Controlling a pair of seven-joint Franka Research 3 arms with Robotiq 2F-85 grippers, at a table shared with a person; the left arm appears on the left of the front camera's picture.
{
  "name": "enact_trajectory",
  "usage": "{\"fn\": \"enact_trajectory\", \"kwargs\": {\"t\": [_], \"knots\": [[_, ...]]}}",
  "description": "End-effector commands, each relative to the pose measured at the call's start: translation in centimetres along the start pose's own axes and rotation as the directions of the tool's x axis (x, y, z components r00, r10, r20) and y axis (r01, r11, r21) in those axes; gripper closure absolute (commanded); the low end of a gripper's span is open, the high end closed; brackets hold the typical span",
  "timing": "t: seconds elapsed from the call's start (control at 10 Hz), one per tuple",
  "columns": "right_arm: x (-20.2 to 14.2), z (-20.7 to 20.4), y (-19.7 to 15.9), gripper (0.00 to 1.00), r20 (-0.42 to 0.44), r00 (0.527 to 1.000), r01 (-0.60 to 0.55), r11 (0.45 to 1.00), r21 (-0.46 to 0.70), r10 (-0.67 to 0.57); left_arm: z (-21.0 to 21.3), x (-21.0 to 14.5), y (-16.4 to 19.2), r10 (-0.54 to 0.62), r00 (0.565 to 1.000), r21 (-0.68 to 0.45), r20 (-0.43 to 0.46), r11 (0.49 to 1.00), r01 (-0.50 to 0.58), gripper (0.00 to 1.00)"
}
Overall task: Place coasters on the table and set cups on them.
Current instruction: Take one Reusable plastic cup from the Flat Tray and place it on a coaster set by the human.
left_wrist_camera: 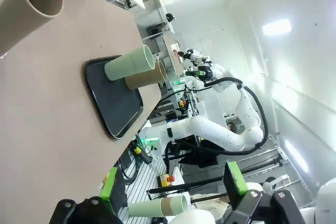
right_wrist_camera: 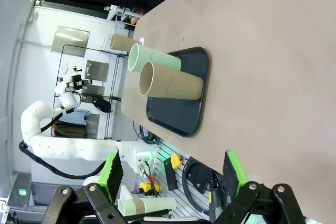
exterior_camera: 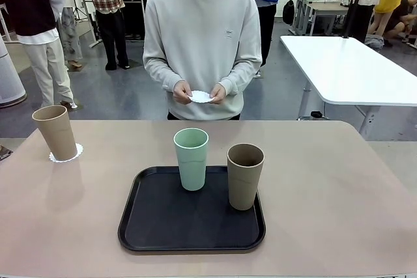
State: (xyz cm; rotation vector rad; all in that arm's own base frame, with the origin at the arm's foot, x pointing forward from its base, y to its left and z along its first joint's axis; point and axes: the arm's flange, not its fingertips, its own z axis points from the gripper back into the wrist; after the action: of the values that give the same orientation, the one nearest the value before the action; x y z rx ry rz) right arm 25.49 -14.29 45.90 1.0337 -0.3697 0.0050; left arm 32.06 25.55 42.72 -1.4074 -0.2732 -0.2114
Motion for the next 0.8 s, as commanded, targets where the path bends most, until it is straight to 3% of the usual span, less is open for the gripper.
{"fn": "enact_trajectory", "kwargs": {"t": [0.0,0.7], "knots": [[0.1,-0.1,0.0,0.00,0.001,1.000,-0.007,1.000,0.018,0.007,0.0,-0.1,-0.8,-0.049,0.999,0.042,0.008,0.998,0.049,0.00],[0.1,-0.1,0.0,0.00,0.001,1.000,-0.007,1.000,0.018,0.007,0.1,0.2,-0.1,-0.006,1.000,0.012,0.001,1.000,0.006,0.00]]}}
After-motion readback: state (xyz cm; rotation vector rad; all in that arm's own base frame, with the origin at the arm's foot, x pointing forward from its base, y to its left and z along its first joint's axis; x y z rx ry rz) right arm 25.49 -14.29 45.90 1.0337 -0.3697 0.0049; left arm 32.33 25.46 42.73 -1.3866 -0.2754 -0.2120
